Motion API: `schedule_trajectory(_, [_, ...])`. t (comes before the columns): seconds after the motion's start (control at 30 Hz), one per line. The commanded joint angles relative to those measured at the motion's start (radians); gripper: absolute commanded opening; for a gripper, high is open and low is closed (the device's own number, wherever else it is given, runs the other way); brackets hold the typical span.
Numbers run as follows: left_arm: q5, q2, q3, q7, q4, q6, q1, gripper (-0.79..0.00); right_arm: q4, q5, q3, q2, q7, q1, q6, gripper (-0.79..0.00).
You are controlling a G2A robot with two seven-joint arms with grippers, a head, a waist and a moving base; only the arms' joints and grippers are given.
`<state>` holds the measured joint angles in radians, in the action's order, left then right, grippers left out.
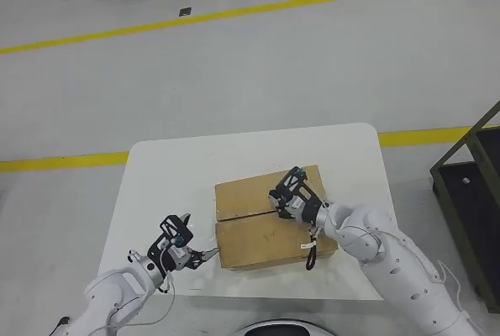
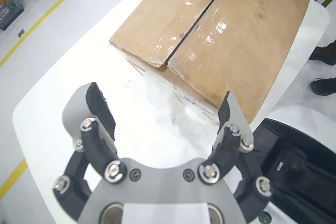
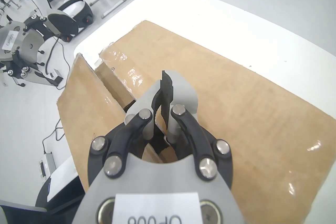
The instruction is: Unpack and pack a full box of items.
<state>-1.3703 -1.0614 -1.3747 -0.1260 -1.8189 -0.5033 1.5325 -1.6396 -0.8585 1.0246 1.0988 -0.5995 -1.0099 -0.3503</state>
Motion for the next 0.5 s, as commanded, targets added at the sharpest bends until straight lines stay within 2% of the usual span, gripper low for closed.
schedule_trajectory(0.0, [-0.009,-0.002,0.012,0.007,0.014,0.008,-0.011,0.000,-0.002,-0.010,-0.001,0.001,0.002,-0.003,0.005,-0.785])
schedule_trajectory(0.47, [0.012,-0.006,0.022,-0.008,0.038,0.028,-0.047,0.000,0.000,-0.118,-0.015,0.009,0.068,-0.008,0.031,-0.785])
